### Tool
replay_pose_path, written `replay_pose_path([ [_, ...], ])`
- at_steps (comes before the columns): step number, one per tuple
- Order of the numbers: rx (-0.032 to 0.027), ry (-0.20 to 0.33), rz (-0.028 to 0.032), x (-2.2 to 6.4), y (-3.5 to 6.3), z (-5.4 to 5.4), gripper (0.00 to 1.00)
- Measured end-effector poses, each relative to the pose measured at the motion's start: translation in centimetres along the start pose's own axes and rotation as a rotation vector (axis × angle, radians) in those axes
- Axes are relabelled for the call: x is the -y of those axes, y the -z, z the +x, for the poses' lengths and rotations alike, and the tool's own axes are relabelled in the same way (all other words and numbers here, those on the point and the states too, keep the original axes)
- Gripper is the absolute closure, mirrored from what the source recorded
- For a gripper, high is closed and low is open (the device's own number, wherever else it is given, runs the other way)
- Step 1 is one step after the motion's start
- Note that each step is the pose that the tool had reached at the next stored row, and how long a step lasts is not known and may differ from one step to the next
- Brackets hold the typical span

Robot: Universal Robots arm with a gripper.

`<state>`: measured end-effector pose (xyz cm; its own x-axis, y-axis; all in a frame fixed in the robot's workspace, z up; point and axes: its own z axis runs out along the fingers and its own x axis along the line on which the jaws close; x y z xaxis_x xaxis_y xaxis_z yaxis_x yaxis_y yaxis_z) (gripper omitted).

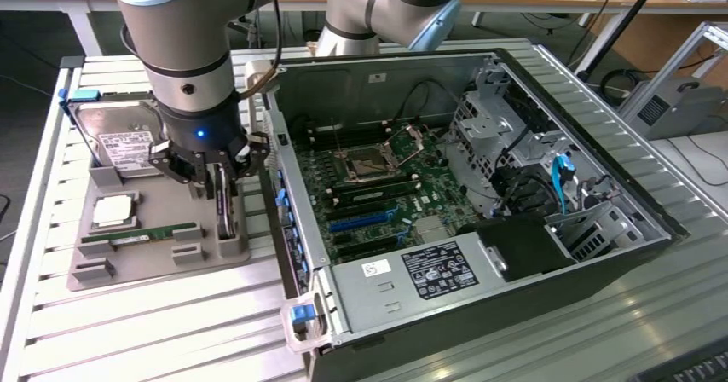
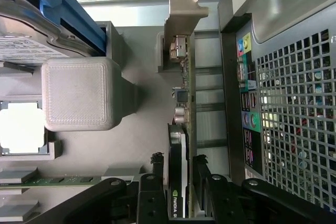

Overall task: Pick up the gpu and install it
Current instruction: 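Pick up the gpu and move the gpu toward the slot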

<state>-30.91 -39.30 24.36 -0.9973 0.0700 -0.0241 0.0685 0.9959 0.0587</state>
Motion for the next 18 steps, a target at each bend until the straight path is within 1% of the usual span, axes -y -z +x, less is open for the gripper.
replay_pose_path([
  [5, 0.0, 0.0, 0.0, 0.0, 0.0, 0.0, 0.64],
  [6, 0.0, 0.0, 0.0, 0.0, 0.0, 0.0, 0.65],
  [7, 0.0, 0.0, 0.0, 0.0, 0.0, 0.0, 0.73],
  [18, 0.0, 0.0, 0.0, 0.0, 0.0, 0.0, 0.73],
])
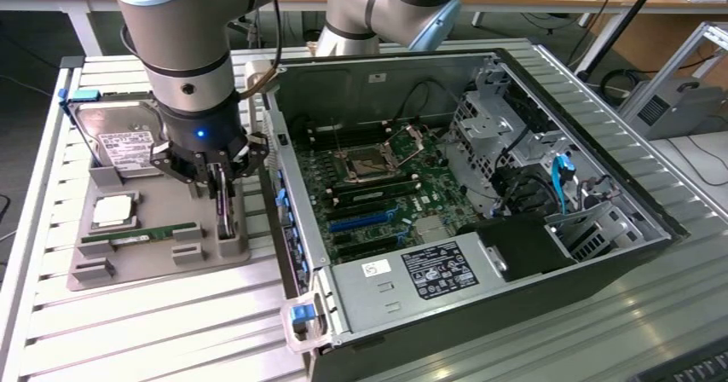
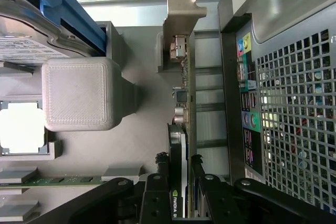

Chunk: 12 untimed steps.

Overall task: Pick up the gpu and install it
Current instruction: 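Pick up the gpu and move the gpu toward the slot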

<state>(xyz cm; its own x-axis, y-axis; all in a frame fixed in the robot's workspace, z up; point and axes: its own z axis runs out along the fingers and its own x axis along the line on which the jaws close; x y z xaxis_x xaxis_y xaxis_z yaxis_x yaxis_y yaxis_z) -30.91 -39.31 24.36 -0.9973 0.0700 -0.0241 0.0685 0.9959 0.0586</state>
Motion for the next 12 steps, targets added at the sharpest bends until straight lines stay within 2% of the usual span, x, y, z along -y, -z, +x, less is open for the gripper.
replay_pose_path([
  [7, 0.0001, 0.0, 0.0, -0.02, 0.24, 0.0, 0.73],
  [12, 0.0001, 0.0, -0.0001, -0.06, 1.02, 0.0, 0.73],
])
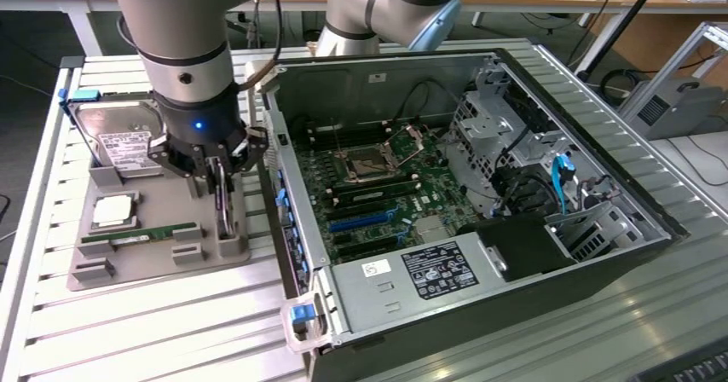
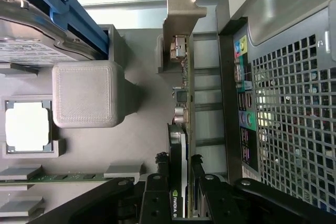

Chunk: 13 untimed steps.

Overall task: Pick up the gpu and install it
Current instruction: 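Pick up the gpu and move the gpu toward the slot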

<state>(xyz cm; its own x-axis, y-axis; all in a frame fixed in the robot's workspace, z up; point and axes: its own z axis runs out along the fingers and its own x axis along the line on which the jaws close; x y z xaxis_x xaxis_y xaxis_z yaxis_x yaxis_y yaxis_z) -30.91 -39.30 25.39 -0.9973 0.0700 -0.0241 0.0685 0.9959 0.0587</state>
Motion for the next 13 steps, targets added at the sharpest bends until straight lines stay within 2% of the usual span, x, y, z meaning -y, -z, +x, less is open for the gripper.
replay_pose_path([
  [6, 0.0002, 0.0, 0.0024, -0.08, 1.43, 0.0, 0.73],
  [10, 0.0001, 0.0, 0.0025, -0.18, 3.0, -0.1, 0.73],
  [13, 0.0002, 0.0, 0.0025, -0.27, 4.54, -0.1, 0.73],
])
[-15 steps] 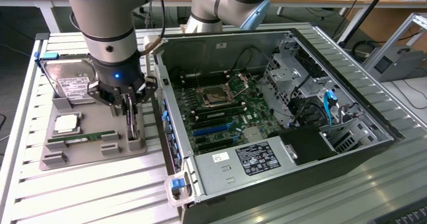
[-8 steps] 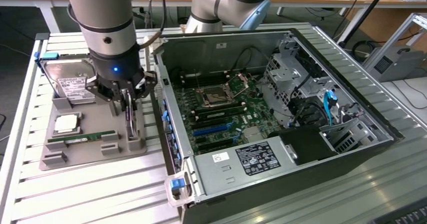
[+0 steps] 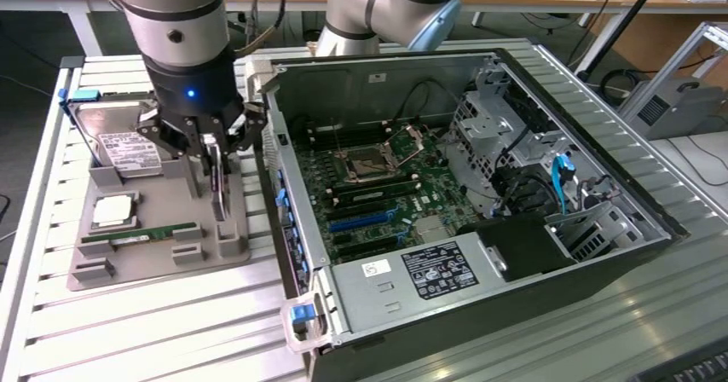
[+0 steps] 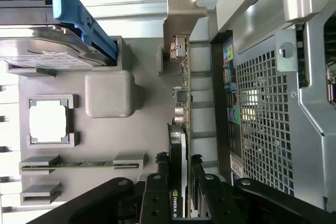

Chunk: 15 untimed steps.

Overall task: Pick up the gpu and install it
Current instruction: 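Pick up the gpu and move the gpu toward the slot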

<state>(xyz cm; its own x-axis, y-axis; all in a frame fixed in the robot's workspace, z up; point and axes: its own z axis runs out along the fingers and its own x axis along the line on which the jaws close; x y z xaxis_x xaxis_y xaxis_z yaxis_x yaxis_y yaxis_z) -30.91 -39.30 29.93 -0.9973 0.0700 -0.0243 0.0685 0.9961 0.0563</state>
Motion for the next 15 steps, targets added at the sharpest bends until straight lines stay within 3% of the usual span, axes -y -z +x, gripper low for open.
replay_pose_path([
  [3, 0.0001, 0.0, -0.0001, -0.08, 1.38, 0.0, 0.73],
  [7, 0.0, 0.0, -0.0001, -0.22, 3.98, -0.1, 0.73],
  [15, 0.0, 0.0, 0.0, -0.42, 7.53, -0.2, 0.73],
])
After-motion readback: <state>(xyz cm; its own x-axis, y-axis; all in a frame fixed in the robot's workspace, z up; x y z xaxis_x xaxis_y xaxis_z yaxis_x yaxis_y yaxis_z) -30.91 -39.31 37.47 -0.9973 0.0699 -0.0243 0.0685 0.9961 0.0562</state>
